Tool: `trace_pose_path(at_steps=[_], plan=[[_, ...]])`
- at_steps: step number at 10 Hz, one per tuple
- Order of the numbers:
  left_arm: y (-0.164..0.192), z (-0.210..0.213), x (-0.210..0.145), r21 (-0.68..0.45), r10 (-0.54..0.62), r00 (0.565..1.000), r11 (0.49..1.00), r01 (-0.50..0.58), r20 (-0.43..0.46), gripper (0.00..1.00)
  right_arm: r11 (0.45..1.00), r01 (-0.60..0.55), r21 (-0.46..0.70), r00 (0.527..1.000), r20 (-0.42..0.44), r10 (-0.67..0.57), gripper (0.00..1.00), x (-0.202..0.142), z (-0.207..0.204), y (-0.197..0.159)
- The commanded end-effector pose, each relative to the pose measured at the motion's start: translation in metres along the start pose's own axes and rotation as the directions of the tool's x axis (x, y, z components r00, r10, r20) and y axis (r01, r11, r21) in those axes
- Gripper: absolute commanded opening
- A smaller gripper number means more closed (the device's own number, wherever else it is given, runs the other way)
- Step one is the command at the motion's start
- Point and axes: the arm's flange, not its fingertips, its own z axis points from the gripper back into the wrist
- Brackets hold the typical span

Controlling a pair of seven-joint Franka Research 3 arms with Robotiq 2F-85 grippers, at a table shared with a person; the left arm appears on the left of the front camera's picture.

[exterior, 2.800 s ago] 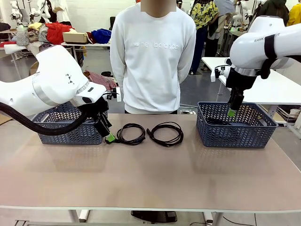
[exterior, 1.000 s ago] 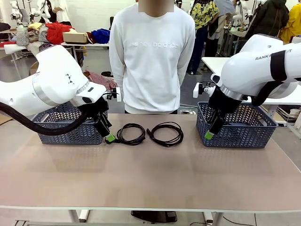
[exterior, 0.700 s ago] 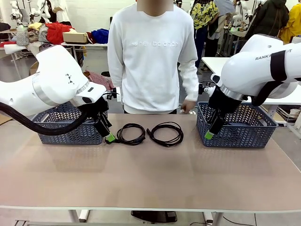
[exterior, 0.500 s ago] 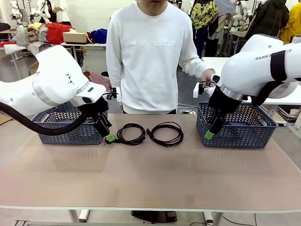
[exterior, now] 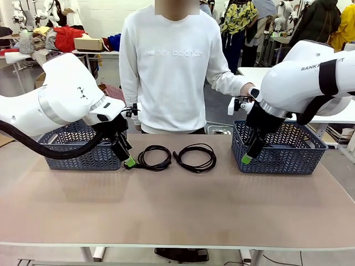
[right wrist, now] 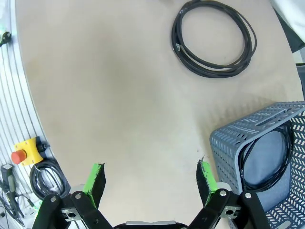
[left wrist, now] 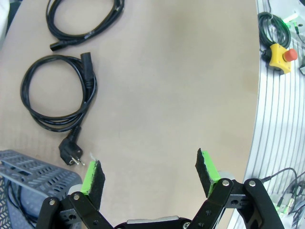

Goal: Organize the cables according to human instructions.
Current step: Pick up a bundle of cables and place it in the basket indicated by the human.

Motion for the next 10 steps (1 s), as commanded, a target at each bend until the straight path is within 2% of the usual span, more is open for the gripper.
trace_pose_path(at_steps=[1,7,10], plan=[[-0.001,0.001,-0.001,0.004,0.001,1.0,1.0,-0.001,-0.001,1.0,1.0,0.001,-0.005,1.0,0.005,-0.001,1.0,0.001,0.001,0.0],[-0.001,0.001,-0.001,0.004,0.001,1.0,1.0,-0.001,-0.001,1.0,1.0,0.0,0.0,1.0,0.0,0.0,1.0,0.0,0.0,0.0],[-0.001,0.001,-0.001,0.004,0.001,1.0,1.0,-0.001,-0.001,1.0,0.998,0.059,-0.034,0.998,0.018,-0.059,1.0,0.031,-0.021,0.003]])
